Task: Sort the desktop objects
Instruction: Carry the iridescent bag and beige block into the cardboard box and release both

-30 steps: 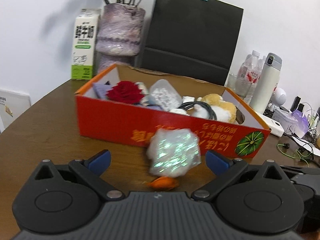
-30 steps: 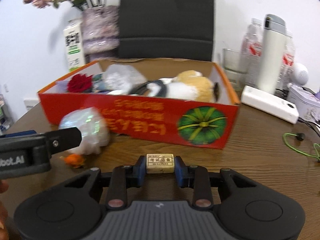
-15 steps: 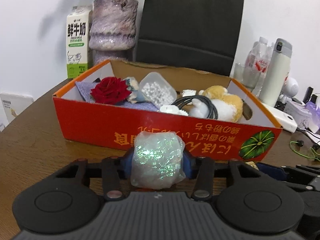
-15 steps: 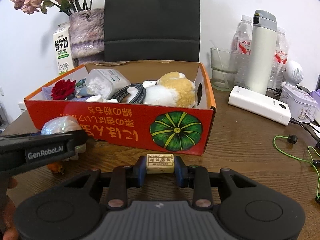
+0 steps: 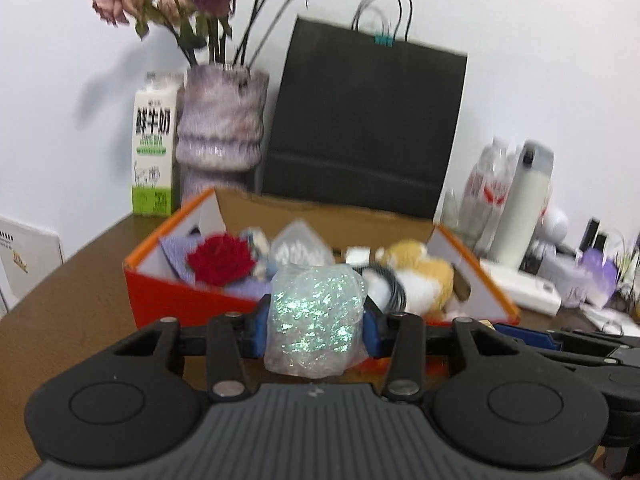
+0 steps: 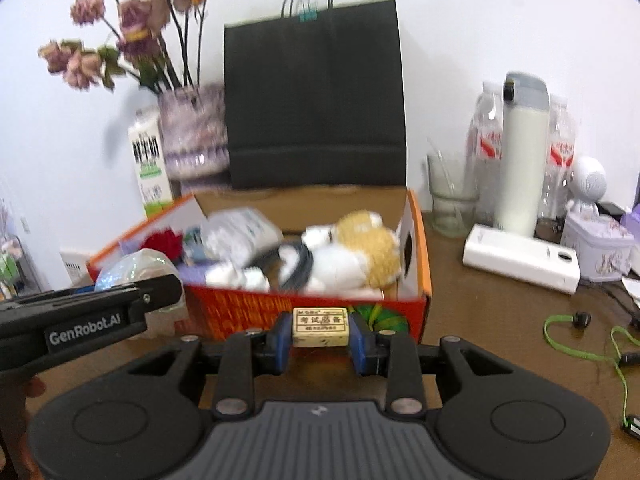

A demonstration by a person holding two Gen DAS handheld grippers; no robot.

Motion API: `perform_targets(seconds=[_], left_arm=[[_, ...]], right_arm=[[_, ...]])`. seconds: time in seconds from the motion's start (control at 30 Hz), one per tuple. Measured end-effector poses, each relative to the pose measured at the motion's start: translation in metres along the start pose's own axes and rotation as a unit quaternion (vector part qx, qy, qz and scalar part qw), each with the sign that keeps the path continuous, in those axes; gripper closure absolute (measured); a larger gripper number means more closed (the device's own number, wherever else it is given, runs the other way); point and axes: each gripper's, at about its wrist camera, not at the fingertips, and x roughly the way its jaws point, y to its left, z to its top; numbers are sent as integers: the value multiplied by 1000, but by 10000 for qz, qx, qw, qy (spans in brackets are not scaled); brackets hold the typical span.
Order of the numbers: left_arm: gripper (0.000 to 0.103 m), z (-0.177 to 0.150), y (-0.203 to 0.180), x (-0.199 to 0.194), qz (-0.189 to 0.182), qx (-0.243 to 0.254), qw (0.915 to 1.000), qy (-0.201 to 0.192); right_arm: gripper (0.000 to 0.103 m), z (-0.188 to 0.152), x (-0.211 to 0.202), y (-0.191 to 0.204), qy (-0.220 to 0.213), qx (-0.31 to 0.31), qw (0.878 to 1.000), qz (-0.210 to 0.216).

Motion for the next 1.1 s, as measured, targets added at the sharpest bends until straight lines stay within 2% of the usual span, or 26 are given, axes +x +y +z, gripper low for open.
perform_targets(seconds=[0.13, 0.47, 0.77, 1.1], left_arm=[[59, 14, 2, 6, -9, -62, 9998, -180], [58, 34, 17, 46, -17, -143, 9994, -310], [56, 26, 17, 96, -210, -154, 9996, -82], [49, 19, 6, 107, -395, 168, 9989, -196]], right_arm=[[74, 14, 10, 3, -148, 78, 9998, 51], [74, 38, 52, 15, -262, 31, 9996, 92], [74, 65, 86, 7, -465, 39, 9989, -79], [72, 76, 115, -5, -375, 83, 9992, -129]])
